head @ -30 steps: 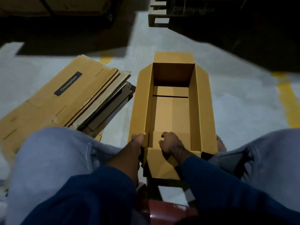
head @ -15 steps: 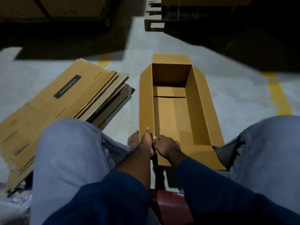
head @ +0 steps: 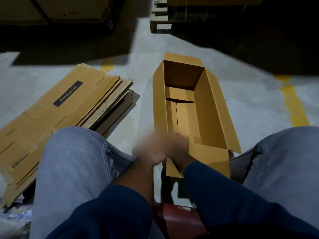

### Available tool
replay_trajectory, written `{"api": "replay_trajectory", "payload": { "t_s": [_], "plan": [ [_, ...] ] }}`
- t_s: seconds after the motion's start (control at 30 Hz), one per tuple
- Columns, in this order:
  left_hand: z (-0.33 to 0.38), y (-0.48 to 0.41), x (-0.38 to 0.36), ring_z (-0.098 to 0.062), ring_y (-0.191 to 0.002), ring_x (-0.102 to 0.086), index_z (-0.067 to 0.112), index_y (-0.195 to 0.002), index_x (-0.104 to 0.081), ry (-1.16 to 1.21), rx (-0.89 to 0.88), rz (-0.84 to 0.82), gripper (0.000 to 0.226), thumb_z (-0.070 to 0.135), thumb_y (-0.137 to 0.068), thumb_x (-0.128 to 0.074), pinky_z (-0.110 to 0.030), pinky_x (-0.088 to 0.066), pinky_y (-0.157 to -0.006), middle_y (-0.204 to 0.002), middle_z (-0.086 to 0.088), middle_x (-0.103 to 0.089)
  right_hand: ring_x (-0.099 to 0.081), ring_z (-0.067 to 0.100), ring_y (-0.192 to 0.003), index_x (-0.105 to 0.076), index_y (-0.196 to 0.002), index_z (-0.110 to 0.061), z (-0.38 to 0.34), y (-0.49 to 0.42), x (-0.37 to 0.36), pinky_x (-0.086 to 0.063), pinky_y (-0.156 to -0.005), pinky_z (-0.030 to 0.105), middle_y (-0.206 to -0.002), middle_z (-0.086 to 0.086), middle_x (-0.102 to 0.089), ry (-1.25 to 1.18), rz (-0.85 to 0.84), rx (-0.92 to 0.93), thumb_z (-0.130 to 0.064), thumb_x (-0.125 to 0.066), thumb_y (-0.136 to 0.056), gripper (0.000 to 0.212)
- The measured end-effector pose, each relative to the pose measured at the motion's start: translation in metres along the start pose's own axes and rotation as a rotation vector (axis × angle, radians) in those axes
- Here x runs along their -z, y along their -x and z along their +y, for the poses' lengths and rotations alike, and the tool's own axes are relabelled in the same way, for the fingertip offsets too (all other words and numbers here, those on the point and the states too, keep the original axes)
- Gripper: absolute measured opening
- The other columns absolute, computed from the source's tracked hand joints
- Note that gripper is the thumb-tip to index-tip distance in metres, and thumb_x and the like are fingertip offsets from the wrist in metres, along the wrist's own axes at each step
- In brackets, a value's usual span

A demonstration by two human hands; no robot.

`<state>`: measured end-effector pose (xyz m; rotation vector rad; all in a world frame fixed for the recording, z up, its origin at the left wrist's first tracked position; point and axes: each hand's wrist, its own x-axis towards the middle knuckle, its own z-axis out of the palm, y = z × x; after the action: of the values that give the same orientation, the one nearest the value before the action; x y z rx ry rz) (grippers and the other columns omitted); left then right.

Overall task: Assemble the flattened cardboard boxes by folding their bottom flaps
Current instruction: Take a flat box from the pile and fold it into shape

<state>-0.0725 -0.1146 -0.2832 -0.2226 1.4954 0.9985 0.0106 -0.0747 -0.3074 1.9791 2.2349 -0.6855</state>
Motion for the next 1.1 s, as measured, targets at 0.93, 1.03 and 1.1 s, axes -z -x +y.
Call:
{"api": "replay_trajectory", "payload": {
  "t_s": [0.93,1.03,1.1],
  "plan": [
    [-0.013,-0.055,-0.033,-0.032,-0.092,-0.076,0.013,-0.129,-0.065,-0.063,-0.008,-0.226,0.095,0.074,-0.059,-0.083,-0.039,-0.06,-0.068,-0.111,-0.016,-0.075,-0.055,0.016,-0.075,-0.06,-0.094,-0.023,0.026,-0.015,0.059,-0.046,-0.07,0.031,-0.083,-0.003,-0.059,-0.29,0.412,-0.227,-0.057,-0.054,-0.098,0.035],
    [-0.002,-0.059,-0.034,-0.033,-0.097,-0.075,0.014,-0.125,-0.068,-0.069,-0.134,-0.208,0.081,0.068,-0.067,-0.083,-0.043,-0.061,-0.078,-0.111,-0.017,-0.075,-0.059,0.016,-0.077,-0.066,-0.101,-0.021,0.024,-0.026,0.072,-0.047,-0.069,0.031,-0.086,-0.003,-0.064,-0.348,0.466,-0.174,-0.058,-0.055,-0.098,0.039],
    [0.013,-0.062,-0.033,-0.034,-0.098,-0.074,0.013,-0.123,-0.068,-0.065,-0.255,-0.127,0.091,0.071,-0.056,-0.088,-0.051,-0.06,-0.088,-0.107,-0.014,-0.076,-0.062,0.017,-0.08,-0.067,-0.1,-0.021,0.018,-0.032,0.083,-0.044,-0.068,0.03,-0.084,-0.008,-0.059,-0.449,0.498,-0.139,-0.058,-0.057,-0.098,0.038]
  ]
}}
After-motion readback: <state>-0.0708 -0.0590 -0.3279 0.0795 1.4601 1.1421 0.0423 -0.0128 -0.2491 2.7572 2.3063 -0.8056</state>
